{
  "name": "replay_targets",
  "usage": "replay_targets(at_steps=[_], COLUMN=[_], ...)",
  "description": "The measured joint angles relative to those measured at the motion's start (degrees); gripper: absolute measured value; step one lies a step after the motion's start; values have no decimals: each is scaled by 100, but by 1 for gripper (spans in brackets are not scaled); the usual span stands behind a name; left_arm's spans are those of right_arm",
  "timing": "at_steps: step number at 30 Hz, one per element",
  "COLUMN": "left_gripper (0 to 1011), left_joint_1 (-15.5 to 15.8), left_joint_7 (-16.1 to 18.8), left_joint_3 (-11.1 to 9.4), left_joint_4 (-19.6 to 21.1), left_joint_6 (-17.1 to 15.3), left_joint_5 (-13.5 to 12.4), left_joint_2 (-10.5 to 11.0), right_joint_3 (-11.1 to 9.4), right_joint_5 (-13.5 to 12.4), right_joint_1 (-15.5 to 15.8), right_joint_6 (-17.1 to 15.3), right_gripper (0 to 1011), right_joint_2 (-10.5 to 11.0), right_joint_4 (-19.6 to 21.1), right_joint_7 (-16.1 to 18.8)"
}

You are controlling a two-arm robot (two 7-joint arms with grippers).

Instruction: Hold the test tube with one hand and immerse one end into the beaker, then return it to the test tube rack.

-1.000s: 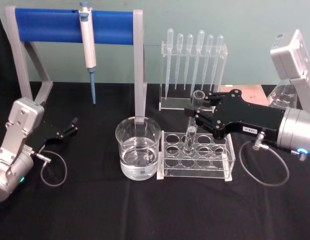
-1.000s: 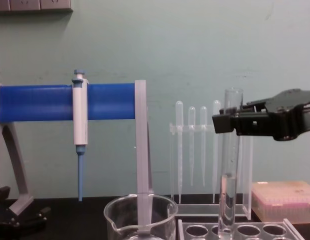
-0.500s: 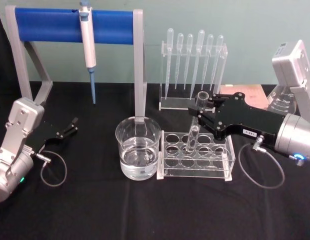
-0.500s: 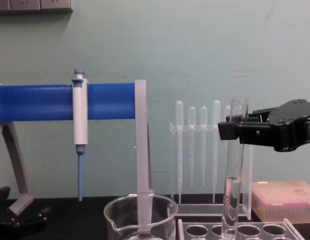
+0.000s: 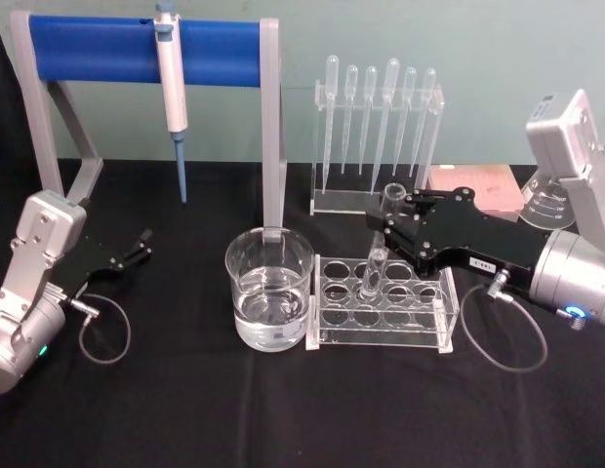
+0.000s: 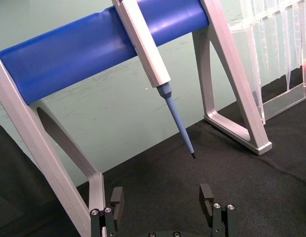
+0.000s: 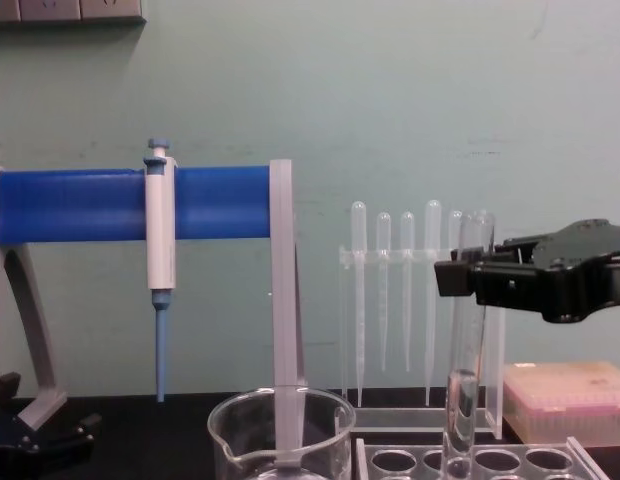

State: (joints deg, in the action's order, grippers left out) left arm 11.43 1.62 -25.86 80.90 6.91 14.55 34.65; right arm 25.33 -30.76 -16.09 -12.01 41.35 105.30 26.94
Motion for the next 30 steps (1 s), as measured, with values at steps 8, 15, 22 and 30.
replay_targets(at_steps=[8, 15, 22, 30], left_gripper=[1000, 1000, 1000, 1000], left_joint_1=[0, 0, -1, 0], left_joint_7=[0, 0, 0, 0], left_joint_3=[0, 0, 0, 0], left_joint_4=[0, 0, 0, 0], left_joint_6=[0, 0, 0, 0], left_joint_5=[0, 0, 0, 0], left_joint_2=[0, 0, 0, 0], right_joint_3=[-17, -15, -7, 18], right_joint_5=[75, 122, 176, 237], right_joint_1=[36, 74, 122, 161], right_joint_6=[1, 32, 61, 110], right_gripper=[238, 238, 238, 238], right_joint_2=[-63, -128, -187, -275], right_joint_4=[-106, -238, -347, -490], right_joint_7=[66, 121, 141, 165])
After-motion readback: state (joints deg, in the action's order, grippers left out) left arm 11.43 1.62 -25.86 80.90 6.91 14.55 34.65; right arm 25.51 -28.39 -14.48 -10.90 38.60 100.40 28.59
